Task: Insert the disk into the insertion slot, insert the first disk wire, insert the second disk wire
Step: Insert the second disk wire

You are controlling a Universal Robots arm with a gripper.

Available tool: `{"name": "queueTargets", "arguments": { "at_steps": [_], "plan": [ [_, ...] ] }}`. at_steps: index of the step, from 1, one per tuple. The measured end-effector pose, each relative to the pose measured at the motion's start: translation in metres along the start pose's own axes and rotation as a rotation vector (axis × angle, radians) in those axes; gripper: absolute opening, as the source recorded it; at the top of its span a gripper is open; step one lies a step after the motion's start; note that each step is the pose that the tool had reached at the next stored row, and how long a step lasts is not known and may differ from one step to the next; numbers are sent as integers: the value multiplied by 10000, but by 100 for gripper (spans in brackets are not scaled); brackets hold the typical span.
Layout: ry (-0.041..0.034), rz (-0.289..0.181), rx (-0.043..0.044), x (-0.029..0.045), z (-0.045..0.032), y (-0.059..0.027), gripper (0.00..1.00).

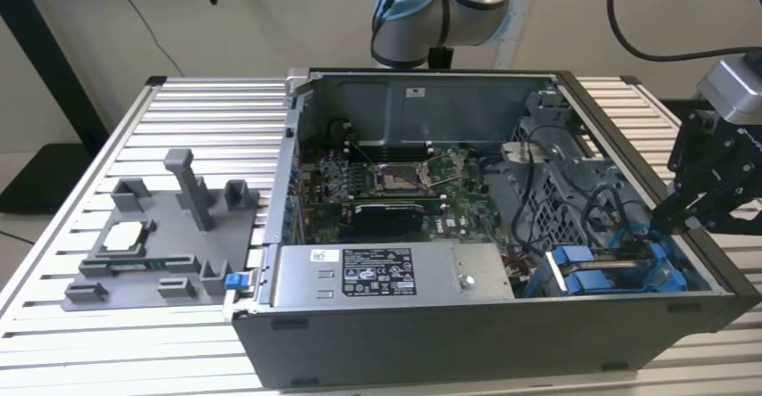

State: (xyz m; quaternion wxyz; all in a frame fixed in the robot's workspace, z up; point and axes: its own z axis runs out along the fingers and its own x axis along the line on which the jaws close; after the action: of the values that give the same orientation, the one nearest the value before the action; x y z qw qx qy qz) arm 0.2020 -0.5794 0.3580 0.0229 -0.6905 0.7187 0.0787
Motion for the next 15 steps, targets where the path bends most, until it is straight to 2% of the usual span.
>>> {"name": "queueTargets", "arguments": {
  "at_steps": [13, 14, 15],
  "plan": [
    [-42, 86, 10, 4, 22, 0, 100],
    [-49, 97, 12, 4, 23, 0, 0],
    [-62, 104, 16, 5, 26, 1, 0]
  ]
}}
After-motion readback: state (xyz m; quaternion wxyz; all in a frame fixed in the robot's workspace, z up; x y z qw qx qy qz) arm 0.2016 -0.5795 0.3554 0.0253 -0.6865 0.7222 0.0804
